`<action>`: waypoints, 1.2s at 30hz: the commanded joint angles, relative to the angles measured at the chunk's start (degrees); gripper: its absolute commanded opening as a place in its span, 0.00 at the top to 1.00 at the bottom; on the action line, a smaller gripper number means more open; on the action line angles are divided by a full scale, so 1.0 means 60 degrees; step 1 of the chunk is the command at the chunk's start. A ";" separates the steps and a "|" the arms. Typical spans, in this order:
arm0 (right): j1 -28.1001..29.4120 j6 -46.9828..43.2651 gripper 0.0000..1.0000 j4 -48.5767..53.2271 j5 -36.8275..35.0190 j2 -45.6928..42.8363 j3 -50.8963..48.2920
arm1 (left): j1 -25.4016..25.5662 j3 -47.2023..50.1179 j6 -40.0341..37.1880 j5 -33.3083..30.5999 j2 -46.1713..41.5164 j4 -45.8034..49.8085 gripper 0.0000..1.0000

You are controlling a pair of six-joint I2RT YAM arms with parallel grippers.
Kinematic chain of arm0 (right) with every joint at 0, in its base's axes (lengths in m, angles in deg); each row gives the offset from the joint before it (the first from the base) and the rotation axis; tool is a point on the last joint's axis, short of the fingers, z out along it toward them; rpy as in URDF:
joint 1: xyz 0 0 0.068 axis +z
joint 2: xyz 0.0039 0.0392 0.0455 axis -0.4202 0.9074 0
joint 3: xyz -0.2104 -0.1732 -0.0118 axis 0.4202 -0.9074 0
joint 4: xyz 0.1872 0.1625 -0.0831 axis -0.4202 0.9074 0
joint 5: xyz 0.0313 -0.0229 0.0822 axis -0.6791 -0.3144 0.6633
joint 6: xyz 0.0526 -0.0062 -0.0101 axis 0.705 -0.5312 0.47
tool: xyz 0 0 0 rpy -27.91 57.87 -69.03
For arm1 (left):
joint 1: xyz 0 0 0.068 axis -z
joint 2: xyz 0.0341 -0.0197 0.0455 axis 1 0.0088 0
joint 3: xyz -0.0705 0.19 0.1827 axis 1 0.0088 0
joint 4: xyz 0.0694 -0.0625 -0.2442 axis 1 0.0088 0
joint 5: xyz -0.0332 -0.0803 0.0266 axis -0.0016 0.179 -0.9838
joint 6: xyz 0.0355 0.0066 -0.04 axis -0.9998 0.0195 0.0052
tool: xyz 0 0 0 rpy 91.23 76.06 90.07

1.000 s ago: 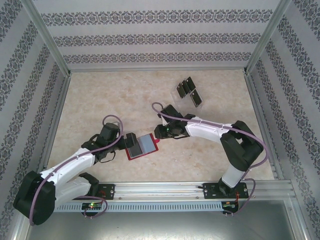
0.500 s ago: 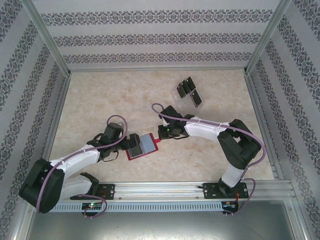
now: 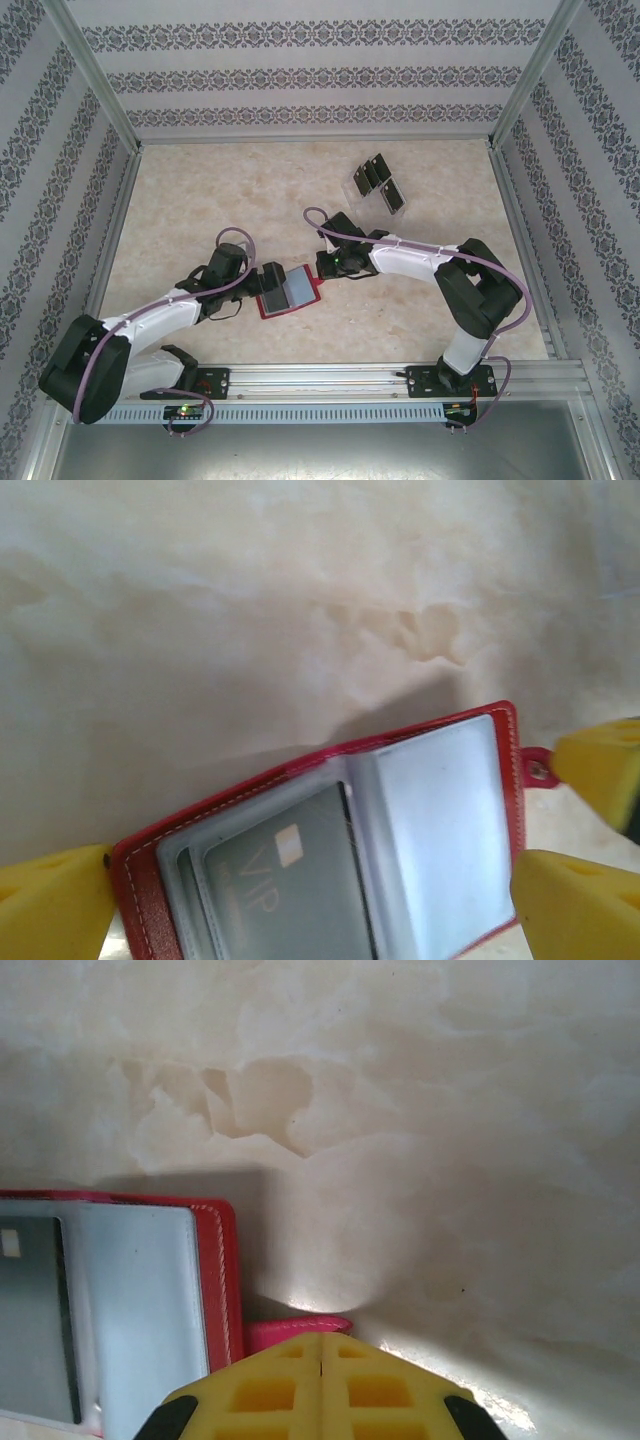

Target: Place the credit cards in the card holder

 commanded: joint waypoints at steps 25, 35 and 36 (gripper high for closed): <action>-0.0821 0.0651 0.66 -0.0282 -0.0040 -0.2501 -0.1922 | 0.2586 -0.2471 0.1579 -0.0295 0.3969 -0.4060 0.00; -0.0418 0.1327 0.83 -0.0236 0.0343 -0.4719 -0.2655 | 0.2469 -0.3119 0.0963 -0.0794 0.3414 -0.2830 0.00; -0.0216 0.1393 0.88 -0.0294 0.0355 -0.4685 -0.2595 | 0.2442 -0.3160 0.0936 -0.0788 0.3424 -0.2756 0.00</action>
